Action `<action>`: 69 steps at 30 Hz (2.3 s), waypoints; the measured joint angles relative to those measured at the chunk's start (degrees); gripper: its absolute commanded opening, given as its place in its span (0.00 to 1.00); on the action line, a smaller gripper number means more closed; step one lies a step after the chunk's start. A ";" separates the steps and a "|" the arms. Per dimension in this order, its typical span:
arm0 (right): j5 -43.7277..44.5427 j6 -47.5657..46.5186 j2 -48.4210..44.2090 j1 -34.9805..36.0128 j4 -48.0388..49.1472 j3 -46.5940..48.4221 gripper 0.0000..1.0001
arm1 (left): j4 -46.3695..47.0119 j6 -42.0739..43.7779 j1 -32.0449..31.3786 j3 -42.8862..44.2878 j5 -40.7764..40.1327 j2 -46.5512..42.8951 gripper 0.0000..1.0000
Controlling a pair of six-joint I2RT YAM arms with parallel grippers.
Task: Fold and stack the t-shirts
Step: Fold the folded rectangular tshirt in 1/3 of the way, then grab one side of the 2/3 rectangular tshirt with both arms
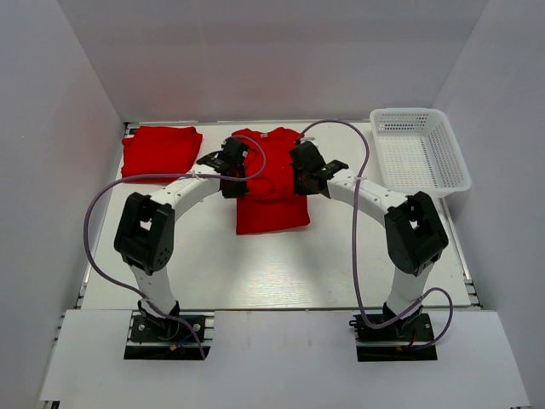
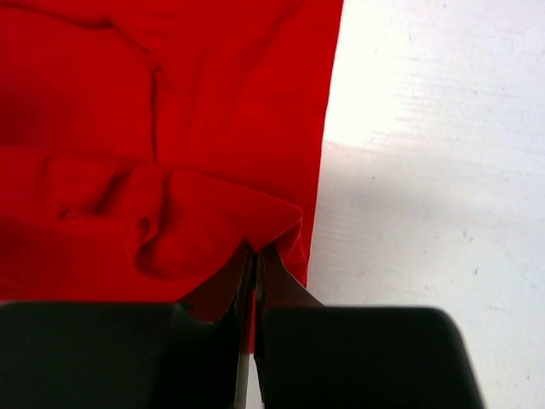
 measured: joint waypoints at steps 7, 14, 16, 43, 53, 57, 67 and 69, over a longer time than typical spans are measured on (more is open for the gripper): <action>-2.62 -1.36 2.75 -2.05 1.05 2.12 0.00 | 1.05 0.61 1.40 2.34 0.37 1.99 0.00; -4.94 -2.27 3.82 -3.65 2.21 3.96 0.00 | 1.86 0.68 2.19 4.09 0.35 2.89 0.00; -5.70 -2.56 4.31 -4.02 2.78 4.31 0.00 | 1.99 0.79 2.34 4.81 0.28 3.87 0.00; -12.28 -7.10 12.37 -7.56 3.72 12.35 0.90 | -0.04 0.55 5.51 10.03 -1.95 9.53 1.00; -15.32 -6.38 -5.68 -7.39 6.19 -7.37 0.90 | 2.25 -0.50 5.62 -3.76 -2.64 -10.93 1.00; -15.96 -5.35 -8.94 -7.15 7.08 -12.11 0.90 | 3.56 0.17 5.01 -7.43 0.50 -12.04 1.00; -16.72 -1.09 -8.68 -7.06 7.67 -17.57 0.79 | 4.66 1.29 3.41 -15.58 4.98 -8.04 1.00; -16.52 -0.52 -8.22 -7.08 7.89 -17.57 0.79 | 5.11 1.31 2.97 -16.31 5.40 -7.41 1.00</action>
